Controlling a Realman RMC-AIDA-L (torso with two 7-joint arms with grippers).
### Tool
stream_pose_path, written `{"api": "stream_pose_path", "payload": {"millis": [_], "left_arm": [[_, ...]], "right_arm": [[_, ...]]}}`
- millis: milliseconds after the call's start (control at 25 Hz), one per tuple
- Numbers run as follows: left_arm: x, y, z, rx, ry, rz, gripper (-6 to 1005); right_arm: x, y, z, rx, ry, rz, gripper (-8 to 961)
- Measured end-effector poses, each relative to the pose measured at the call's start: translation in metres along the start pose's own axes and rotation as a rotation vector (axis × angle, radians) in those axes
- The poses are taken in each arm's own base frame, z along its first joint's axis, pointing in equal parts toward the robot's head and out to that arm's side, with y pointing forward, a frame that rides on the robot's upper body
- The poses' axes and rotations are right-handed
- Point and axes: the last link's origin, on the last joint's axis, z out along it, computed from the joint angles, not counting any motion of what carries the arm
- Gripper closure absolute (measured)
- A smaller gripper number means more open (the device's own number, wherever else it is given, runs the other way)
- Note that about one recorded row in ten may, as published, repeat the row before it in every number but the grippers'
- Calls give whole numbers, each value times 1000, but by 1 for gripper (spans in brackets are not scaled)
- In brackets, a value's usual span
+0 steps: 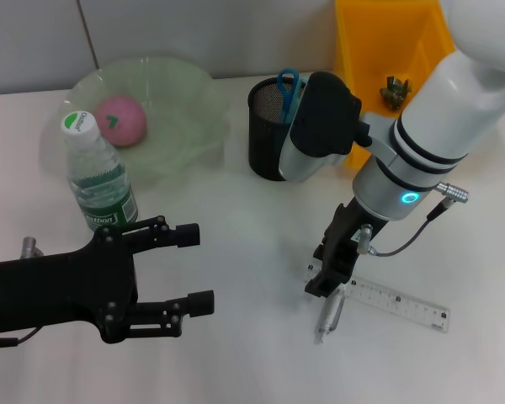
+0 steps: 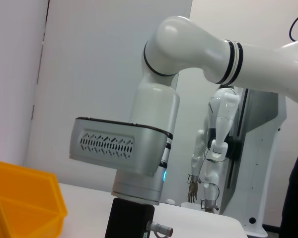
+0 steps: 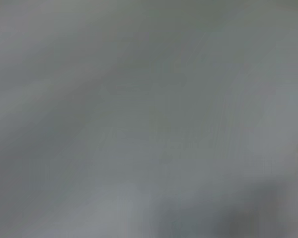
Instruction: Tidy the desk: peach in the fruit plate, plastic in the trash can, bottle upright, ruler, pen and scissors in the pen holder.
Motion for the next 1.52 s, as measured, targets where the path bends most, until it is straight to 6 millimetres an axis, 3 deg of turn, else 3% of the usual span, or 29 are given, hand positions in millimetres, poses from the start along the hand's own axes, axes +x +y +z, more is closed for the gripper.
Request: {"api": "stream_pose_path", "payload": {"millis": [680,920,1040,1240,1360,1400,1520], "left_arm": [[0,2,-2,-7,11,-3,169],[1,2,-2,-8,12,-1,169],[1,3,-2,-10,13,-1,170],[2,3,-2,-10,15,0,170],[2,2,-2,-11,15,2,170],[2,2,-1,-12,15,3,170],[3,2,-1,-13,15,4,170]], "right_arm": [[-1,2,2,3,10,-10,483],[-3,1,0,8,3,-2,577],[-5,0,-4,17,-12,8,577],[-13,-6,-28,36,-95,40,577],[-16,-11,-51,56,-169,61,578],[-19,-15,-69,86,-228,67,578],[-22,-16,-85,117,-288,65,578]]}}
